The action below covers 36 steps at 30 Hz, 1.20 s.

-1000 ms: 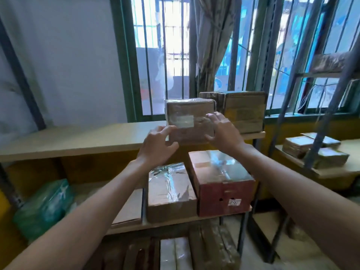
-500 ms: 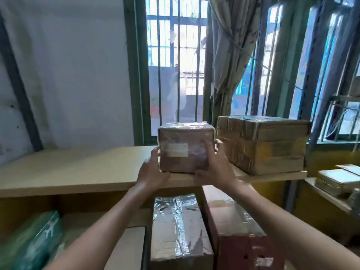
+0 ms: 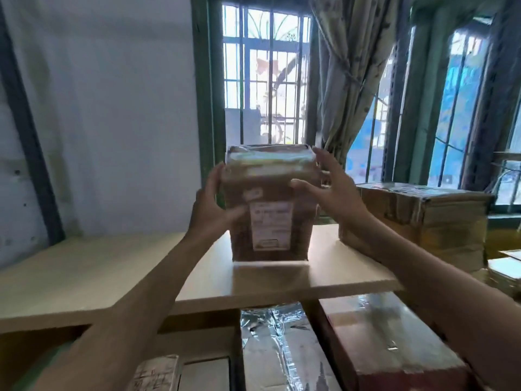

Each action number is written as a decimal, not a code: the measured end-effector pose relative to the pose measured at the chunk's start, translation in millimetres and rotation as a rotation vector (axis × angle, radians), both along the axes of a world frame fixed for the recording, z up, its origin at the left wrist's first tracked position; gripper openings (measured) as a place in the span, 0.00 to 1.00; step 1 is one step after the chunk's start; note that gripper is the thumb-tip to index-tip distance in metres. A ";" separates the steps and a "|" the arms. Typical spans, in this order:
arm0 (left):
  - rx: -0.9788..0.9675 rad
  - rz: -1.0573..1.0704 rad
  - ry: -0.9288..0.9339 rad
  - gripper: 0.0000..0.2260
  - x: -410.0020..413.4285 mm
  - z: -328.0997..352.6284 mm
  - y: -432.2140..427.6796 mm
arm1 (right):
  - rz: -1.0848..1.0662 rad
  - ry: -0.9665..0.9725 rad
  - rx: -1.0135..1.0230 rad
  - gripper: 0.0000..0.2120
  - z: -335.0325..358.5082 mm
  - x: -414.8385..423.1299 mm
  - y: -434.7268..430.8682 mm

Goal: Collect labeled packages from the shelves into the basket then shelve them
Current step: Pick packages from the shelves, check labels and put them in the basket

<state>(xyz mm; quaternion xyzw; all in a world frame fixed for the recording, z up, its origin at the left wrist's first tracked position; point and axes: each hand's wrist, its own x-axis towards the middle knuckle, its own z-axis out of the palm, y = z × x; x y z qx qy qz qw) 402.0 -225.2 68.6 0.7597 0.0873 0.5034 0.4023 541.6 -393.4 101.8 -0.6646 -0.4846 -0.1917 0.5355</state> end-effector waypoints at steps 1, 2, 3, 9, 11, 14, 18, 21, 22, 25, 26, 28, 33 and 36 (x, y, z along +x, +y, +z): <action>-0.014 -0.037 -0.029 0.42 -2.0 8.8 0.6 | 0.020 0.001 -0.014 0.37 6.7 -3.1 2.2; -0.030 -0.068 -0.045 0.42 -3.8 15.3 1.3 | 0.028 -0.013 -0.029 0.37 10.0 -5.7 4.0; -0.042 -0.095 -0.051 0.42 -5.4 19.6 2.0 | 0.028 -0.021 -0.030 0.35 10.8 -7.3 5.7; 0.021 -0.121 0.053 0.45 -10.6 2.8 7.2 | -0.006 -0.046 -0.024 0.28 6.4 -16.5 24.5; -0.018 -0.132 0.095 0.46 -14.3 -14.4 11.9 | -0.006 -0.065 -0.022 0.28 7.0 -19.5 29.4; -0.090 -0.180 0.224 0.42 -16.0 -46.0 20.0 | -0.024 -0.064 -0.027 0.29 4.5 -19.1 32.5; -0.158 -0.180 0.305 0.38 -14.6 -59.8 26.0 | -0.021 -0.015 -0.008 0.39 -4.9 -18.1 33.2; -0.172 -0.171 0.331 0.27 -11.7 -61.5 29.1 | 0.045 0.151 -0.059 0.45 -23.3 -16.1 28.3; -0.181 -0.169 0.326 0.23 -10.4 -62.9 29.8 | 0.113 0.236 -0.105 0.42 -32.1 -15.6 26.8; -0.197 -0.162 0.284 0.16 -7.2 -63.9 27.2 | 0.253 0.446 -0.140 0.39 -48.1 -16.2 22.1; -0.209 -0.168 0.258 0.15 -5.9 -63.9 25.0 | 0.245 0.432 -0.131 0.37 -46.9 -16.8 19.9; -0.220 -0.169 0.200 0.16 -3.3 -63.5 16.4 | 0.216 0.406 -0.114 0.32 -40.8 -20.2 11.8; -0.113 -0.165 0.088 0.35 7.5 -49.3 -29.0 | 0.133 0.400 -0.058 0.25 -27.5 -27.1 -38.0; -0.050 -0.216 0.063 0.38 20.5 -44.4 -67.1 | 0.104 0.436 -0.003 0.22 -21.5 -36.1 -85.1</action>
